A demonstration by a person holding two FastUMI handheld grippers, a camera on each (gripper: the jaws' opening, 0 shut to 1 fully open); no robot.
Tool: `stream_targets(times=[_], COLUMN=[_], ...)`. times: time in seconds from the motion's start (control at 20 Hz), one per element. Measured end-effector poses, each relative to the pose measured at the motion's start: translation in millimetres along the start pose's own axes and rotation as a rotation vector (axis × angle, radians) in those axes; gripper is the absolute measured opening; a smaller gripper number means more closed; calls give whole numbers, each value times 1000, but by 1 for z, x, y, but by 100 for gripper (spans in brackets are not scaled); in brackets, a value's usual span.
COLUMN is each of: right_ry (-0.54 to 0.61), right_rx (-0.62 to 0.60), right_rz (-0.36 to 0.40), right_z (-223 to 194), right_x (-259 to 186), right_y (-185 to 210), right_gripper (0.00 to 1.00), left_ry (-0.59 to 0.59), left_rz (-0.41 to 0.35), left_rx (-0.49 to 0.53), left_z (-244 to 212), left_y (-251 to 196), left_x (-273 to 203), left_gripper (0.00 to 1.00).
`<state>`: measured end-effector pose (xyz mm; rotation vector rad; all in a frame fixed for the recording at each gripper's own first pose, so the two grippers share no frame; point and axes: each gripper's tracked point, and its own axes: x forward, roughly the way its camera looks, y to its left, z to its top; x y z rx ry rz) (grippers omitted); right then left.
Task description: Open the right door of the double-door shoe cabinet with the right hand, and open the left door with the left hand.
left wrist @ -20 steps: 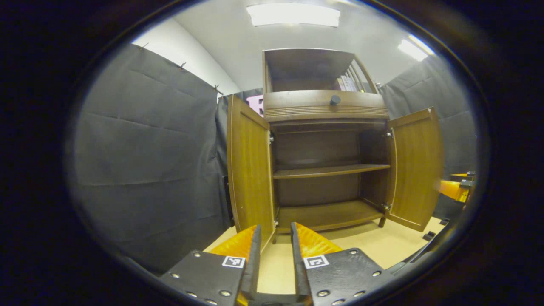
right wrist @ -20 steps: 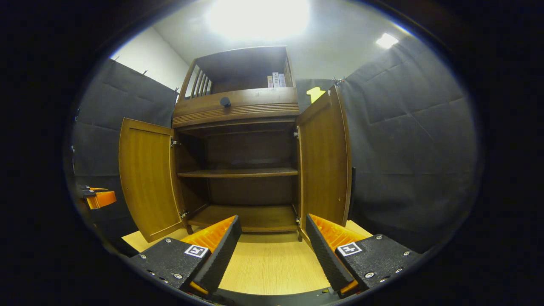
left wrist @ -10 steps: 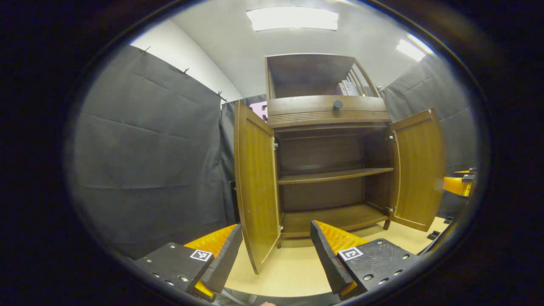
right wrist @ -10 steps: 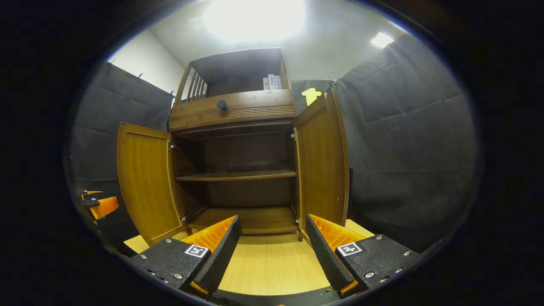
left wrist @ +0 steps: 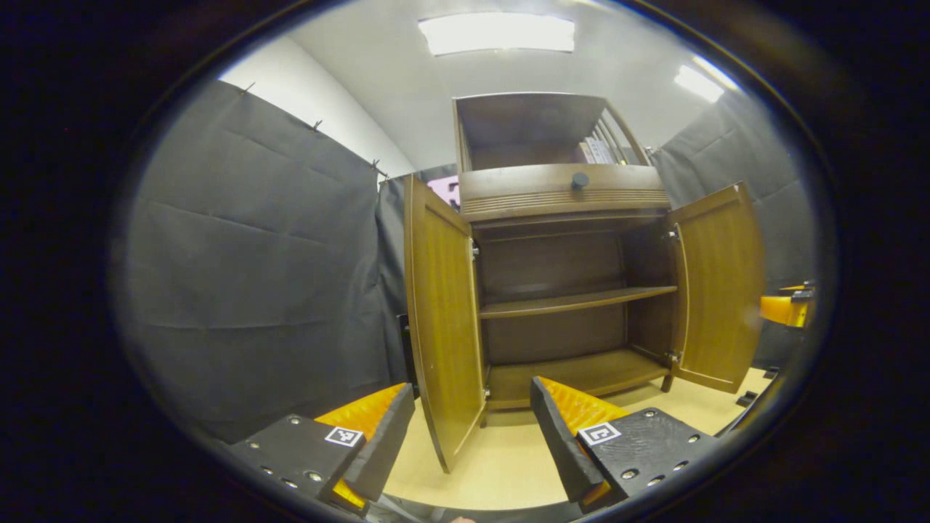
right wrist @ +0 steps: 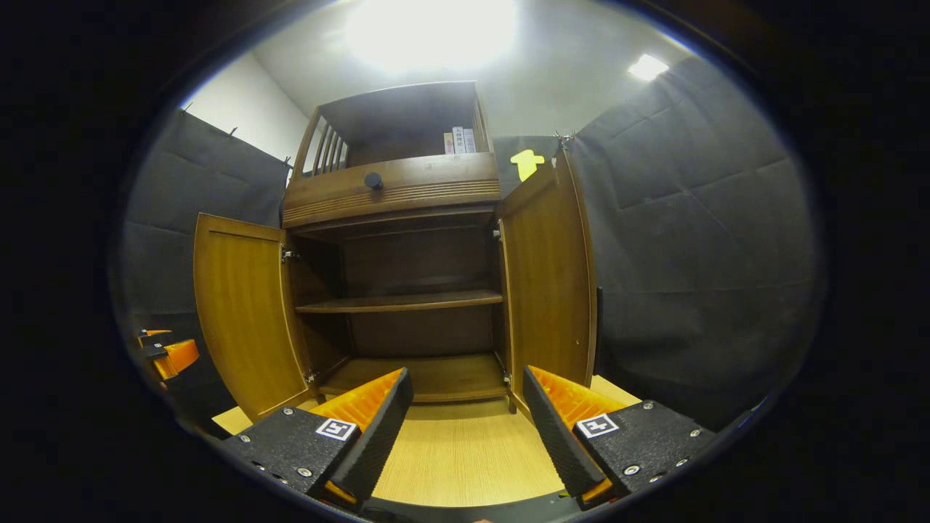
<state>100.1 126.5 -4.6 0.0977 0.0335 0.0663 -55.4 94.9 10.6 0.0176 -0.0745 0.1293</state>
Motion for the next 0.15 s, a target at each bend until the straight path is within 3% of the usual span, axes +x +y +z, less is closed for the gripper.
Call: stream_targets(times=[0.1,0.15], right_ry=[-2,0], right_rx=[-3,-6], right_rz=[-1,-3], right_z=[0,0], right_x=[0,0], right_y=[-1,-1], right_gripper=[92,94], left_ry=[0,0], left_rz=[3,5], left_rx=[-1,-2], left_z=[1,0], left_y=[1,1], left_x=[0,0], left_gripper=[91,85])
